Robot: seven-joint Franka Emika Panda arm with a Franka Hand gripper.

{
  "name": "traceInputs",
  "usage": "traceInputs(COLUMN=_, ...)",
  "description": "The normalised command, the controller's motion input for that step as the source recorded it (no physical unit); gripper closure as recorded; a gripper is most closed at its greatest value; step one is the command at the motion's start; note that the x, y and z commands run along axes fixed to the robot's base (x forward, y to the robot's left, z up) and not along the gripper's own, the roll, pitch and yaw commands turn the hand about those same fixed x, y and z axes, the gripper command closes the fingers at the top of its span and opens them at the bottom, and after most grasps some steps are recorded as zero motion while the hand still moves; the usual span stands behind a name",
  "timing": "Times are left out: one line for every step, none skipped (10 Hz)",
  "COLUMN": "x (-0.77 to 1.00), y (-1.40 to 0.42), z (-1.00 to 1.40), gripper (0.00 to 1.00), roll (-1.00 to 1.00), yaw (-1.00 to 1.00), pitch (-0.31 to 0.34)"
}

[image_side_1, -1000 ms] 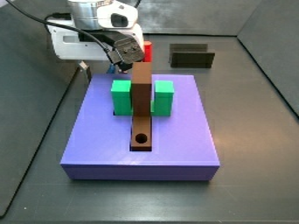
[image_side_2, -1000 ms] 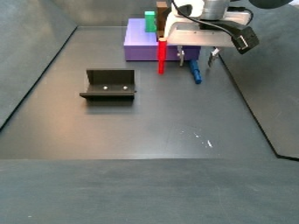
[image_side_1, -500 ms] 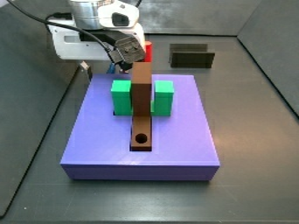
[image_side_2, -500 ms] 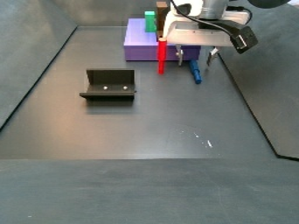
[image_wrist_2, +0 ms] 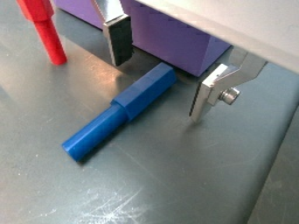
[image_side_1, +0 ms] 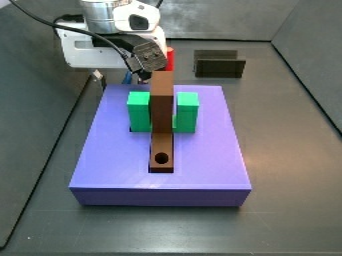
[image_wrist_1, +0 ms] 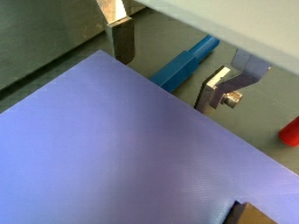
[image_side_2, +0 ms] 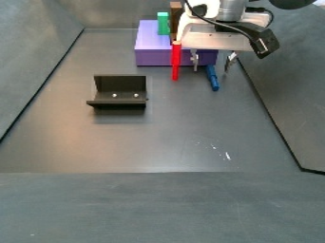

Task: Pick up the blue object. Move up. Place the blue object on the fixture. Regrasp the blue object. Move to above the board. Insert the blue object.
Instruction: Pick up the blue object.

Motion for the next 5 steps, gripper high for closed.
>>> traceInputs(x=0.00, y=0.05, z=-0.39, gripper=0.00, roll=0.36, yaw=0.00, pitch=-0.203)
traceInputs(x=0.00, y=0.03, z=-0.39, gripper=0.00, roll=0.33, yaw=0.00, pitch=-0.213)
traceInputs(x=0.00, y=0.01, z=-0.37, gripper=0.00, roll=0.32, yaw=0.00, pitch=-0.203)
traceInputs(x=0.00, y=0.00, z=-0.43, gripper=0.00, roll=0.31, yaw=0.00, pitch=-0.223)
traceInputs(x=0.00, y=0.00, z=-0.39, gripper=0.00, roll=0.31, yaw=0.00, pitch=-0.204)
